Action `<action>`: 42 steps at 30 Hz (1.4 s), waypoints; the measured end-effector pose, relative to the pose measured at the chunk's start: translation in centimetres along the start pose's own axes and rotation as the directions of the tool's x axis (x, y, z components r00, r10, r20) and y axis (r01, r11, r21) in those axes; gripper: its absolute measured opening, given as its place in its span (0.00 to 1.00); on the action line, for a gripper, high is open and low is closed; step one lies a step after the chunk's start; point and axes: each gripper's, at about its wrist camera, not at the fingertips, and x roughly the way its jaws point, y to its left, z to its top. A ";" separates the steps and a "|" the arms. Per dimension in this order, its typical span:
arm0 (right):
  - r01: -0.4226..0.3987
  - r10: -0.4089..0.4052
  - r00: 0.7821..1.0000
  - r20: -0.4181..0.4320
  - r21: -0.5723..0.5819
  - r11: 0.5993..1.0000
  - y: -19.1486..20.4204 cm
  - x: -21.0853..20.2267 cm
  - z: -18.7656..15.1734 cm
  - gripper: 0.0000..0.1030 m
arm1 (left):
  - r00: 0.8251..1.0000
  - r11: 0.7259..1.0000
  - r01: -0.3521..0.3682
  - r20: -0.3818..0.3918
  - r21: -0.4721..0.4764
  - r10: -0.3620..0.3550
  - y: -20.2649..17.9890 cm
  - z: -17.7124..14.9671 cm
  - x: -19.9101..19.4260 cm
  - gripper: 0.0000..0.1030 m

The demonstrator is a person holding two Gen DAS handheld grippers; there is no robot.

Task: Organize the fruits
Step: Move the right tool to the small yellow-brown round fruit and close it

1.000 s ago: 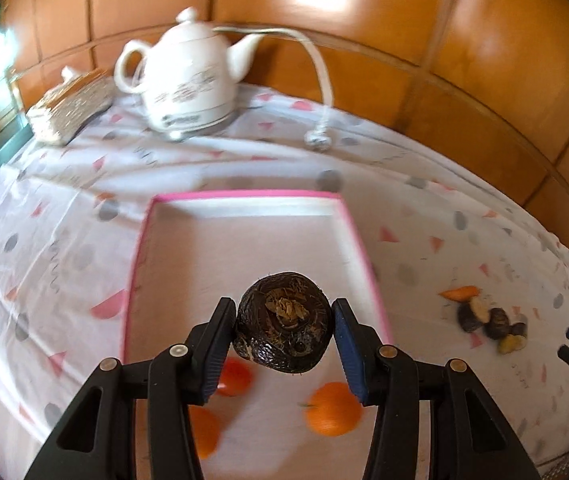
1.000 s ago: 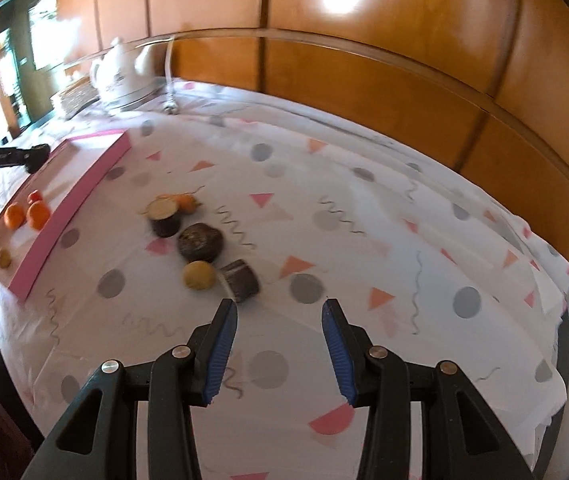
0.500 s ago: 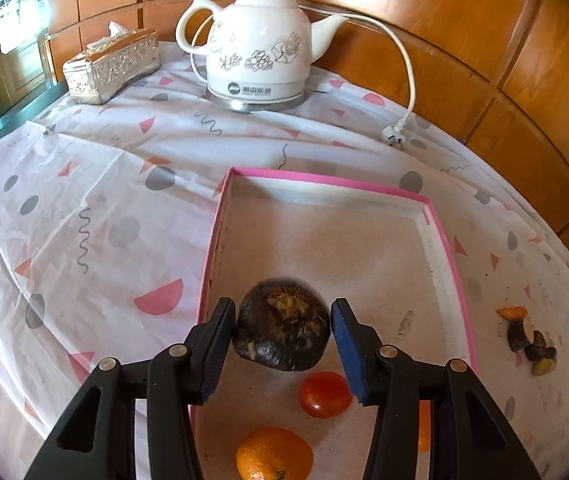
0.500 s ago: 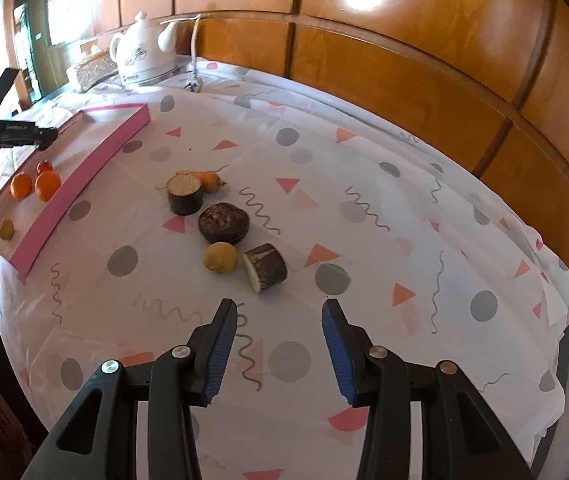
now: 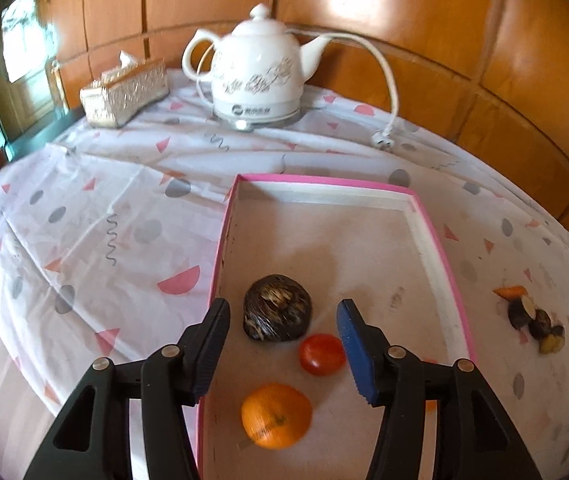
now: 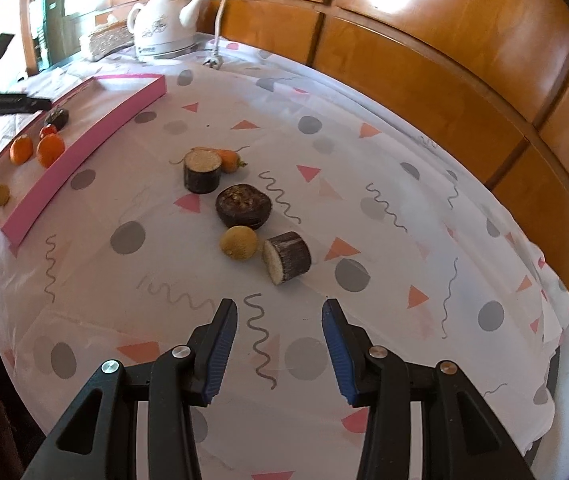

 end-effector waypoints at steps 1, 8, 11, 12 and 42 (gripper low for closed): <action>-0.003 0.003 1.000 0.001 0.013 1.000 -0.2 0.0 0.0 0.43 | 1.000 1.000 0.003 0.013 0.017 -0.003 -0.3 -0.3 -0.6 0.55; -0.015 0.016 1.000 -0.004 0.045 0.999 -0.6 0.2 0.1 0.43 | 0.998 0.994 0.011 0.065 0.107 -0.018 -1.4 -2.7 -3.8 0.55; -0.019 0.019 1.000 -0.009 0.044 0.999 -0.4 0.3 0.2 0.43 | 0.998 0.993 0.013 0.065 0.115 -0.021 -1.2 -3.6 -4.6 0.56; -0.024 0.025 1.000 -0.010 0.045 0.999 -0.3 0.4 0.3 0.43 | 0.998 0.993 0.015 0.063 0.117 -0.022 -1.0 -4.0 -4.8 0.56; -0.022 0.026 0.997 -0.071 0.058 0.998 3.3 5.0 3.9 0.43 | 0.995 0.998 -0.031 0.091 -0.052 0.036 4.8 -6.9 -7.7 0.62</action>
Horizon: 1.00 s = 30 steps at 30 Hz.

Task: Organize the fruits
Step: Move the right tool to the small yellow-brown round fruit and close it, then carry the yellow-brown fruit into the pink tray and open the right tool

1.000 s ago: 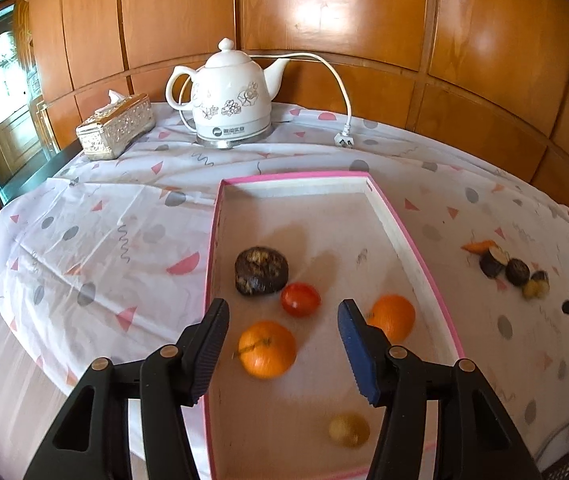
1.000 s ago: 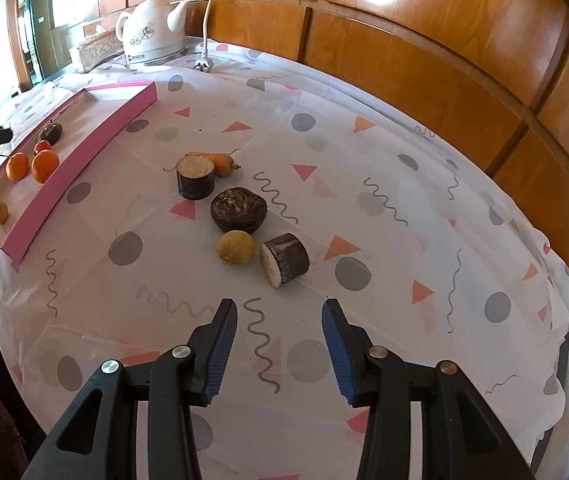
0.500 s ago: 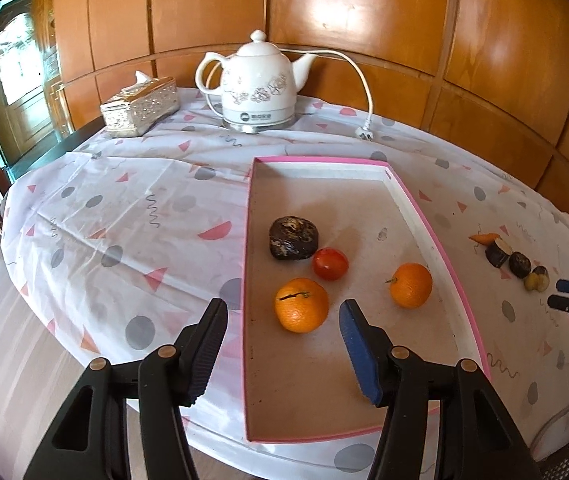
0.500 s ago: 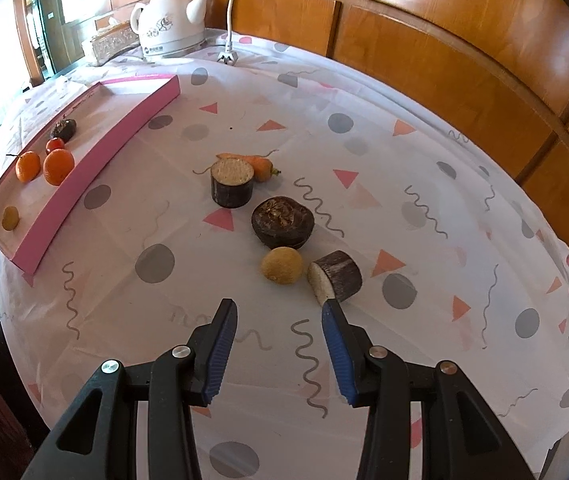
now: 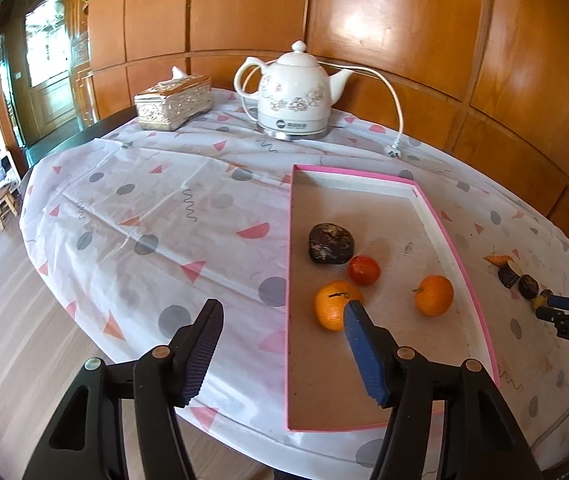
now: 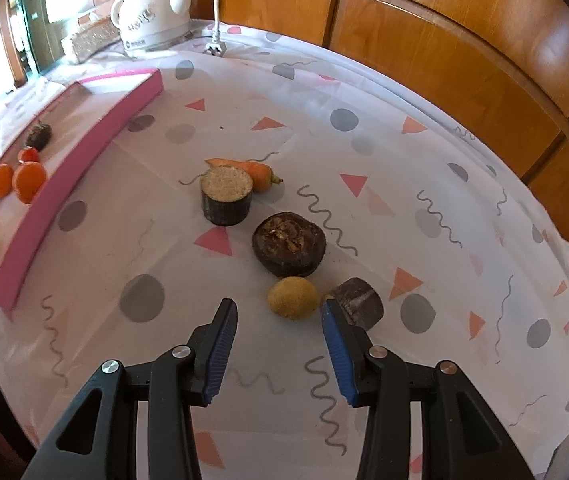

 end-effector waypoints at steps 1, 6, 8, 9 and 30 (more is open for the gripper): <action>0.009 -0.009 1.000 -0.007 0.000 1.000 0.0 0.3 0.1 0.43 | 1.000 1.000 0.001 -0.002 -0.005 -0.001 0.1 -0.1 0.0 0.62; 0.041 -0.041 0.998 -0.038 -0.001 0.999 0.2 1.8 0.6 0.32 | 1.000 1.000 0.010 -0.005 -0.007 -0.010 0.1 -0.3 0.1 0.62; 0.042 -0.042 0.998 -0.037 0.002 0.999 0.1 2.1 0.8 0.28 | 1.000 1.000 0.012 -0.003 -0.005 -0.012 0.0 -0.4 0.1 0.62; 0.043 -0.043 0.998 -0.037 0.004 0.999 0.2 2.2 0.8 0.27 | 1.000 1.000 0.012 -0.001 -0.004 -0.012 0.0 -0.4 0.1 0.62; -0.235 0.245 0.963 0.113 -0.093 0.967 11.1 -4.7 3.6 0.27 | 1.000 1.000 0.017 -0.011 -0.026 -0.017 0.4 -0.8 0.4 0.62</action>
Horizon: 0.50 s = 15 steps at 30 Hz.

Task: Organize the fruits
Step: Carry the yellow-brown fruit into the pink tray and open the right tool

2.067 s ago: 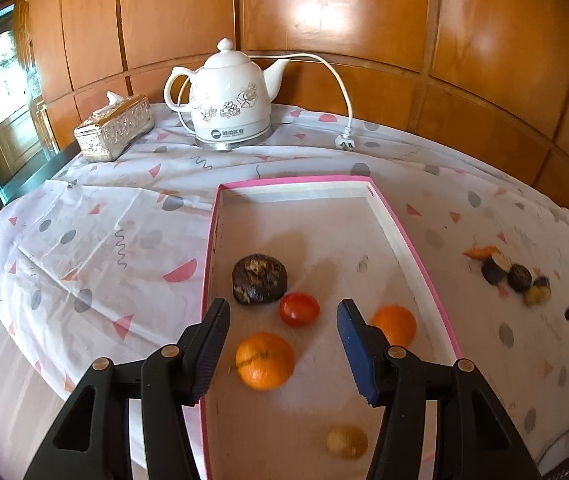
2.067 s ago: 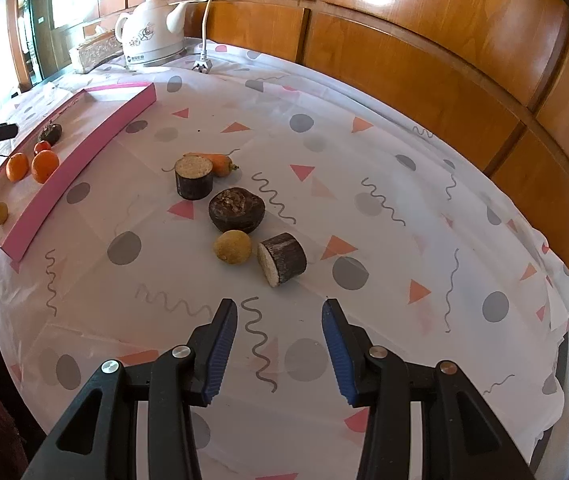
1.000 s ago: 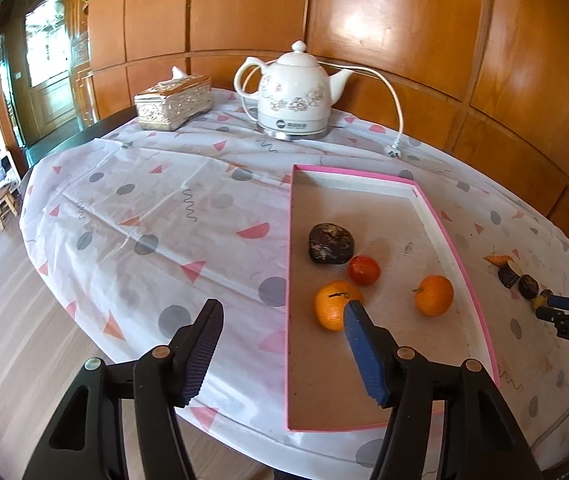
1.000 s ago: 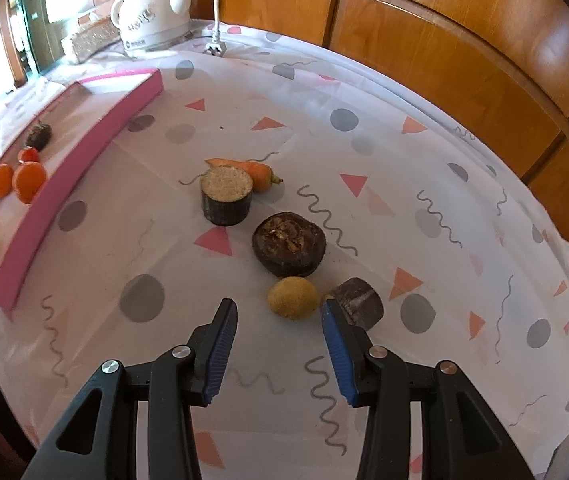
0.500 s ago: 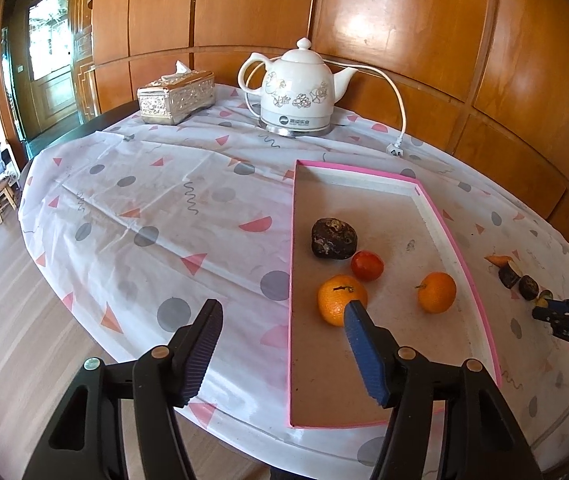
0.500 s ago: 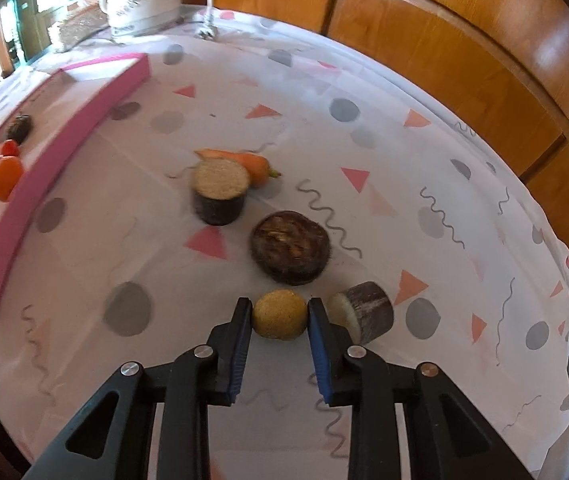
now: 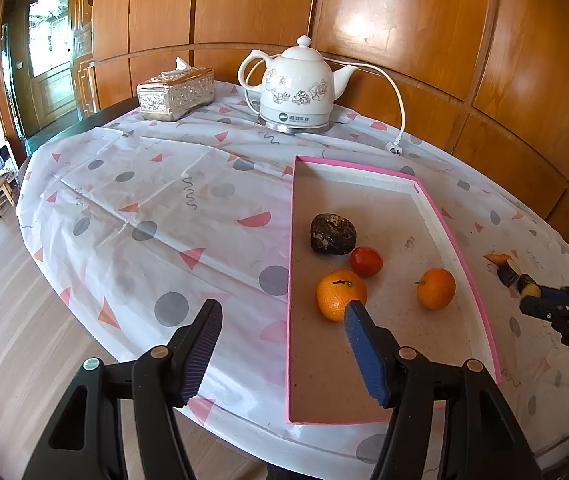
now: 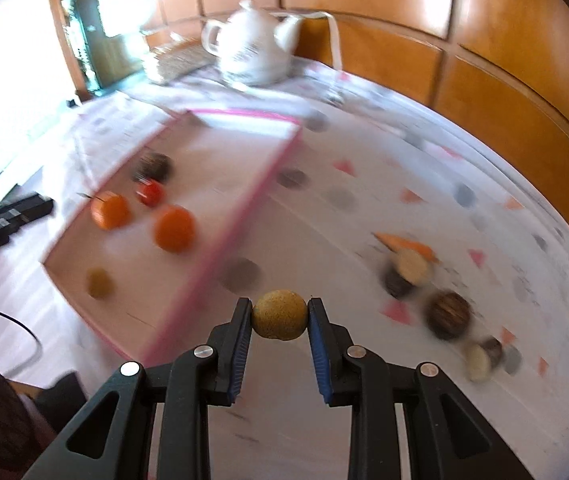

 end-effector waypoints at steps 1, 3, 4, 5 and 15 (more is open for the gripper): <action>-0.020 0.020 1.000 0.007 -0.005 1.000 0.6 0.1 0.6 0.27 | 1.000 1.000 0.001 0.000 -0.001 -0.001 0.0 0.0 0.0 0.62; -0.059 0.060 0.998 0.018 -0.021 0.998 2.1 0.2 1.4 0.27 | 1.000 1.000 0.002 0.000 -0.002 -0.002 0.0 0.0 0.0 0.62; -0.075 0.076 0.997 0.022 -0.029 0.997 2.8 0.4 1.8 0.27 | 1.000 1.000 0.003 -0.001 -0.003 -0.003 0.0 0.0 0.0 0.62; -0.089 0.090 0.996 0.025 -0.035 0.995 3.5 0.5 2.1 0.27 | 1.000 1.000 0.005 -0.002 -0.005 -0.005 0.0 0.0 0.0 0.62; -0.178 0.180 0.983 0.023 -0.071 0.982 8.2 2.4 4.3 0.27 | 1.000 1.000 0.011 -0.019 -0.025 -0.011 0.6 -0.2 0.4 0.62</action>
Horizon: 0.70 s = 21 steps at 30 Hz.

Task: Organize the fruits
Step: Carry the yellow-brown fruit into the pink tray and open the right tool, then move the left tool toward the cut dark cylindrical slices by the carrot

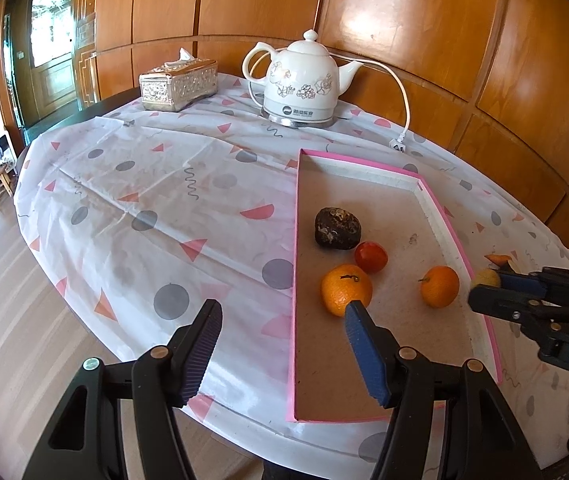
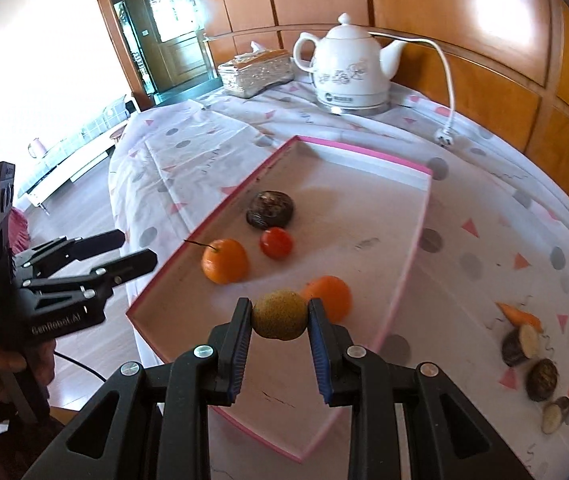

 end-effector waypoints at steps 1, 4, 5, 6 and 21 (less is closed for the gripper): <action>-0.004 0.004 1.000 -0.001 0.001 1.000 0.3 0.3 0.2 0.27 | 1.000 1.000 0.000 -0.001 -0.001 0.000 0.0 0.0 0.0 0.63; -0.015 0.015 1.000 -0.006 0.005 1.000 0.7 1.1 0.6 0.28 | 1.000 1.000 -0.001 -0.006 -0.002 0.001 0.1 -0.1 0.2 0.64; -0.015 0.015 1.000 -0.009 0.008 1.000 0.8 1.3 0.9 0.28 | 1.000 1.000 -0.001 -0.006 -0.003 0.001 0.1 -0.1 0.2 0.65; -0.014 0.014 1.000 -0.011 0.012 1.000 0.9 1.6 1.0 0.28 | 1.000 1.000 -0.001 -0.007 -0.003 0.001 0.1 -0.1 0.2 0.65; 0.029 -0.029 1.000 0.006 0.022 0.999 0.4 0.4 -0.2 0.33 | 1.000 1.000 -0.001 -0.017 0.007 0.002 -0.2 -0.1 0.3 0.65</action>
